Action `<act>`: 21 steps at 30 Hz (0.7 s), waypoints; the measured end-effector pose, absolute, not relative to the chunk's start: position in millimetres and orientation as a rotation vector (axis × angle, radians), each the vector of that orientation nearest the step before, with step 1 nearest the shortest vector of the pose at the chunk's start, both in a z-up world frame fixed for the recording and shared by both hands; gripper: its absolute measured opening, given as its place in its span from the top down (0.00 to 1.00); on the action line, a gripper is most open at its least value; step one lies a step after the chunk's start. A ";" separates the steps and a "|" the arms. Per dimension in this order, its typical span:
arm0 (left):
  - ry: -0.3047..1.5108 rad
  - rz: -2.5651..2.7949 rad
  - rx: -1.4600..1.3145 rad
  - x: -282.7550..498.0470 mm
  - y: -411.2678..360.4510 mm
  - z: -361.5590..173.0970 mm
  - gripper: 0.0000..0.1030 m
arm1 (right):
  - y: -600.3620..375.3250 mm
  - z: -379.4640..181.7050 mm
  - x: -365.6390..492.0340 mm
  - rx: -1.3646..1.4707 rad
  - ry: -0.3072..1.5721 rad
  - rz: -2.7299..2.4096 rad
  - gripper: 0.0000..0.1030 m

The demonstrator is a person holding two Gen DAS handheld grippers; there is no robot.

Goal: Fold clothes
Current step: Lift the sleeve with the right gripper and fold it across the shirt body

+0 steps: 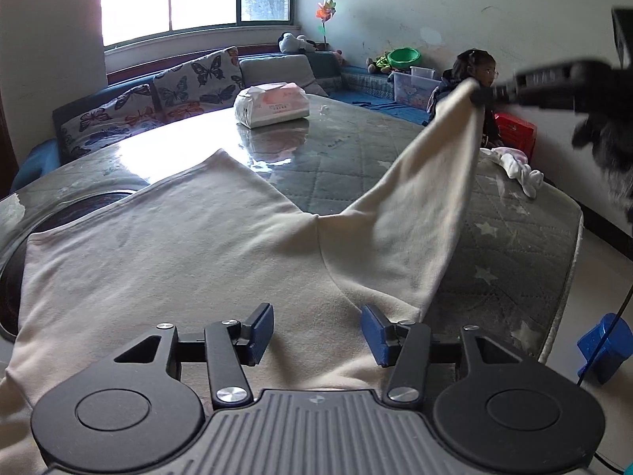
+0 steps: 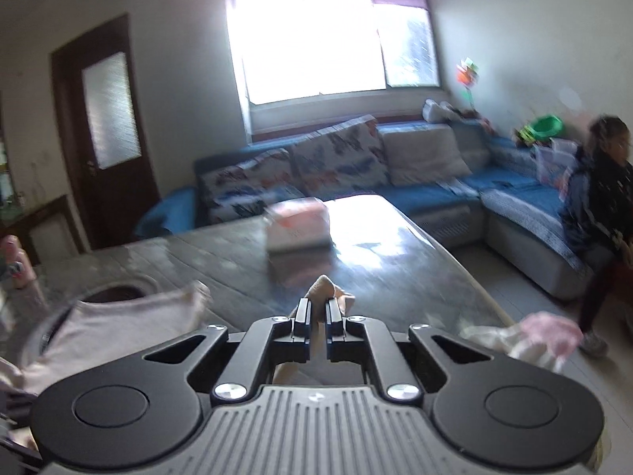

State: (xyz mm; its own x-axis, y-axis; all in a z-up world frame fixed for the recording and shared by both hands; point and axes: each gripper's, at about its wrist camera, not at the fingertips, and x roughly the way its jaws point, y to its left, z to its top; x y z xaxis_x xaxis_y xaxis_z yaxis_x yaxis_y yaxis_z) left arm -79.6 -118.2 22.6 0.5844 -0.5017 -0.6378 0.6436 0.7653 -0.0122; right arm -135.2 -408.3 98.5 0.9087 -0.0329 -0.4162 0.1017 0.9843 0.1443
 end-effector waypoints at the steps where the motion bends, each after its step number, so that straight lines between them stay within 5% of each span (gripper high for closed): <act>1: 0.665 -0.677 0.231 -79.5 -119.0 21.9 0.47 | -402.7 105.9 -135.2 0.155 0.413 -0.051 0.94; 12: 0.618 -0.599 0.102 -78.9 -62.9 40.0 0.41 | -310.5 156.7 -121.9 0.043 0.358 0.222 0.94; 21: 0.595 -0.437 0.004 -82.0 13.9 45.4 0.36 | -208.3 130.8 -99.7 -0.038 0.474 0.481 0.94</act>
